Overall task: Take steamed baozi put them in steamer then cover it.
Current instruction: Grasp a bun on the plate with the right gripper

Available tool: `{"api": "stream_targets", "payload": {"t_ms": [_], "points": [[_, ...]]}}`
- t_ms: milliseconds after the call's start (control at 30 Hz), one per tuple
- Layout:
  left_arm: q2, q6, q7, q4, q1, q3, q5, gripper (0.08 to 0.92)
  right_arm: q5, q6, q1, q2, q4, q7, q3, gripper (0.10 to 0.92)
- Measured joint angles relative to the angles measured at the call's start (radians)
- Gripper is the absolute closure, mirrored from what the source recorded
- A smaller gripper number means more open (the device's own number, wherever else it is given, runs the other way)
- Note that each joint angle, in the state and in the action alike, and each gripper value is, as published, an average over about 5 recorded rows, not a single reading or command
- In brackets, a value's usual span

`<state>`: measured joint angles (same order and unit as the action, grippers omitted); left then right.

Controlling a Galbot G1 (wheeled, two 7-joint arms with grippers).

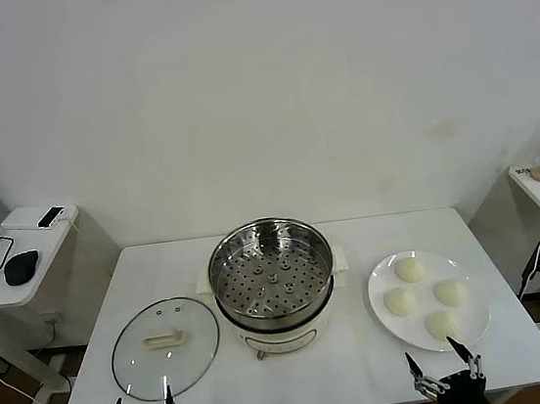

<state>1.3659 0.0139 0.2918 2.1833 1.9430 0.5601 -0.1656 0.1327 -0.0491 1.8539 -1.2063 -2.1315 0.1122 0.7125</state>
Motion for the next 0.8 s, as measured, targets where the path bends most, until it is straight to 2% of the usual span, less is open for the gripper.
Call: {"api": "stream_targets", "payload": {"t_ms": [367,800], "points": [[0.002,0.032,-0.006,0.038,-0.006,0.012,0.024,0.177,-0.187,-0.082,-0.193,0.168,0.084,0.135,0.063,0.203],[0.026,0.04,-0.016,0.06,-0.002,0.018,0.089,0.177,-0.402,-0.097,-0.621,0.517,0.359,0.485,-0.09,0.203]]}}
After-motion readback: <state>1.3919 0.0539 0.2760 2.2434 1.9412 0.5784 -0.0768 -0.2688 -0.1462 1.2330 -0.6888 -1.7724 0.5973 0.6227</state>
